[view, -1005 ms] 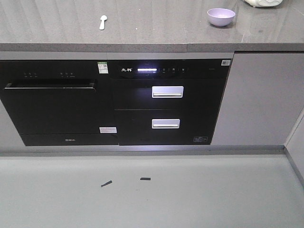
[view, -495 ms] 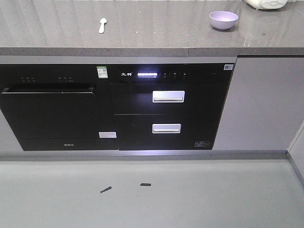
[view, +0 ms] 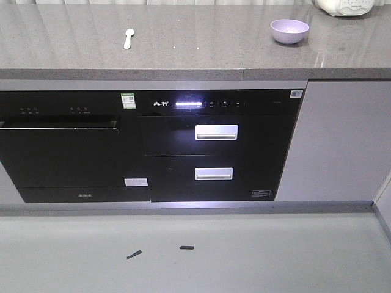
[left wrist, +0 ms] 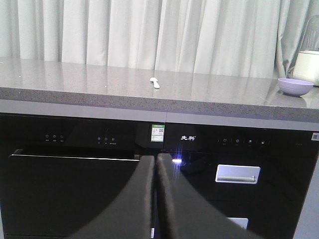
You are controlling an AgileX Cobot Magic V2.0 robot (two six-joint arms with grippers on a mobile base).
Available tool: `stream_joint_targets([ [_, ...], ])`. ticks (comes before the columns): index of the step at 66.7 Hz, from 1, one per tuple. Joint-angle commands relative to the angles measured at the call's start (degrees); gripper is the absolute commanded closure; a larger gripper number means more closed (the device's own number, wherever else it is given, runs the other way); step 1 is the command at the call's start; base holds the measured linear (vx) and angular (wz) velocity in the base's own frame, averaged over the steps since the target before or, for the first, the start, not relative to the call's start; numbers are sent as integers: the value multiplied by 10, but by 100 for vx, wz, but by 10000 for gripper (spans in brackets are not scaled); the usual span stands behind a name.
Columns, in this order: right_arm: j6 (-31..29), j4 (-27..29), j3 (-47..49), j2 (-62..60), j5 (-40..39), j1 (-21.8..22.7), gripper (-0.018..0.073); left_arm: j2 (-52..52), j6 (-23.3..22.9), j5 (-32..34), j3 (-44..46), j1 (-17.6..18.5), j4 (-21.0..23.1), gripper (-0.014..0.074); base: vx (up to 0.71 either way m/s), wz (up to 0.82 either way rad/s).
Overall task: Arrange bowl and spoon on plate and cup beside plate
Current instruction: 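Continue driving the base closer to the countertop edge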
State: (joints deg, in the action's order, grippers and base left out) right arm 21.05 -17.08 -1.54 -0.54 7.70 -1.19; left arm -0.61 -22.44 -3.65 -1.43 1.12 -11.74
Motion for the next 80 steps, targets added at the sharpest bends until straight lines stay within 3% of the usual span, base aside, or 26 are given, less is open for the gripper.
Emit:
stream_joint_targets([
  [1,-3,-4,-10,-6,-42,1,489,-10,-5,43,-17,1,4,602,12,0],
  [80,-3,-4,-10,-6,-42,1,489,-10,-5,43,-17,1,4,602,11,-1],
])
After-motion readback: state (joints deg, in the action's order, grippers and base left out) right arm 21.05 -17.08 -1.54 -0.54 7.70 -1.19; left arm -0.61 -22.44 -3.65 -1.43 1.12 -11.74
